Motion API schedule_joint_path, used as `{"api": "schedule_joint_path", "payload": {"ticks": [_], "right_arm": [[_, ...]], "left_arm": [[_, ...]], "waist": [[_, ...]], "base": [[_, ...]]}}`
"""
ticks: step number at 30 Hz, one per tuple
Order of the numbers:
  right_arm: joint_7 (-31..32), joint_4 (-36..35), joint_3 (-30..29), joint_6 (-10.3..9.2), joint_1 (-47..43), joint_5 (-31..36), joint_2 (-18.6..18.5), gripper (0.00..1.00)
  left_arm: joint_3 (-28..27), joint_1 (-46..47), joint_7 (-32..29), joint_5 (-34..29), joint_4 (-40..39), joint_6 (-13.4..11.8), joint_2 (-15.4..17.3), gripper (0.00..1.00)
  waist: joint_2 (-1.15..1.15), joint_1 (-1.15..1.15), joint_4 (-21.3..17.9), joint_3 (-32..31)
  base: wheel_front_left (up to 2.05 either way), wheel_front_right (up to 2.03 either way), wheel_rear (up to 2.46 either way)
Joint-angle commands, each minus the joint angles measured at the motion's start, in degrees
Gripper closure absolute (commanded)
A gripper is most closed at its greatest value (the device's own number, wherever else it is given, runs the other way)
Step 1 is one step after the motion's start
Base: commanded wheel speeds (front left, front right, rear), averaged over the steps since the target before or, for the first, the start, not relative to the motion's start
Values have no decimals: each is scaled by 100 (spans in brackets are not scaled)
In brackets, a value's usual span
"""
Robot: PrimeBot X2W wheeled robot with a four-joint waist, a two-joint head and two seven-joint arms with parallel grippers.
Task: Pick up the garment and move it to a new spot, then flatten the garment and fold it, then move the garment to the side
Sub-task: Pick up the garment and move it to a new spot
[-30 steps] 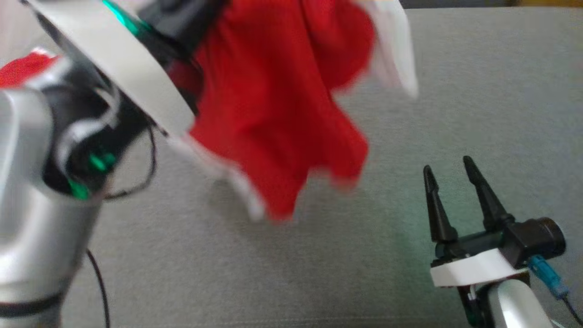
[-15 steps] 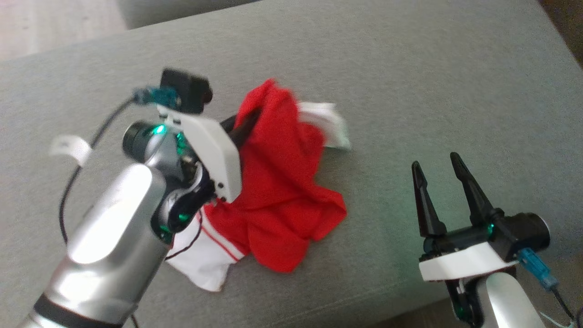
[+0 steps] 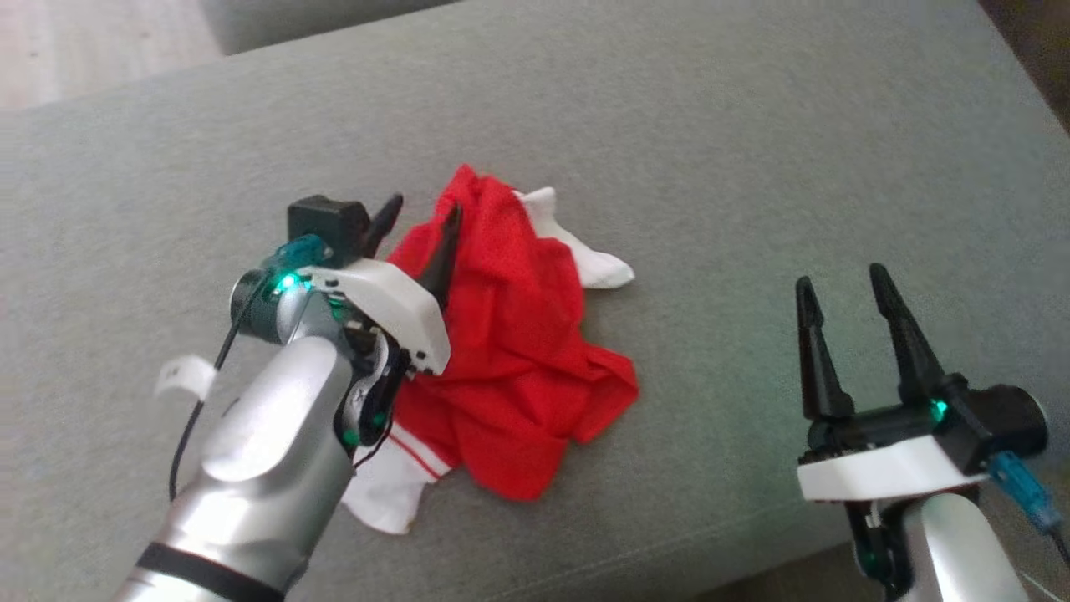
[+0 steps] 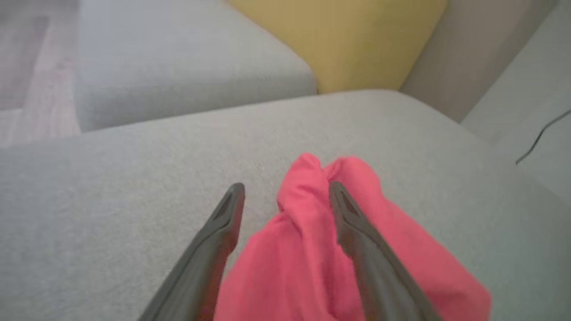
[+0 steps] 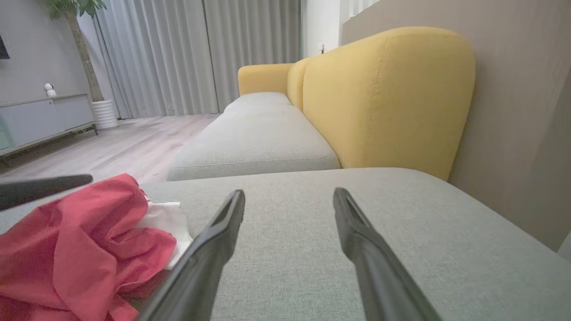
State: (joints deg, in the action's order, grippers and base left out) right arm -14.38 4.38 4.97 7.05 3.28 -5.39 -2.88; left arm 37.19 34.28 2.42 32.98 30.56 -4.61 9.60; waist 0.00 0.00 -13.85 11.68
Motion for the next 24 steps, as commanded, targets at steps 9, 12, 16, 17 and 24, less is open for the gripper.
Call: {"api": "schedule_joint_path", "payload": {"ticks": [9, 12, 16, 17, 24], "right_arm": [[-61, -320, -286, 44, -257, 342, -14, 0], [-40, -292, -390, 44, -362, 392, -34, 0], [-23, -153, -469, 44, -496, 404, -47, 0], [-24, -103, -475, 44, -531, 387, -45, 0], [-31, 253, -525, 44, -815, 347, -29, 0]], "left_arm": [[-473, -925, 1156, -191, -1137, -552, 96, 0], [-607, -1492, 1231, -318, -1512, -784, 202, 0], [-930, -2214, 1253, -575, -1987, -982, 263, 0], [-1037, -2405, 1254, -649, -2094, -1011, 253, 0], [-1648, -3518, 1256, -1145, -2484, -836, 52, 0]], "waist": [[0, 0, 1112, -553], [0, 0, 1363, -659], [0, 0, 1633, -798], [0, 0, 1690, -843], [0, 0, 1985, -1152]], "base": [[0, 0, 0], [0, 0, 0], [0, 0, 0], [0, 0, 0], [0, 0, 0]]}}
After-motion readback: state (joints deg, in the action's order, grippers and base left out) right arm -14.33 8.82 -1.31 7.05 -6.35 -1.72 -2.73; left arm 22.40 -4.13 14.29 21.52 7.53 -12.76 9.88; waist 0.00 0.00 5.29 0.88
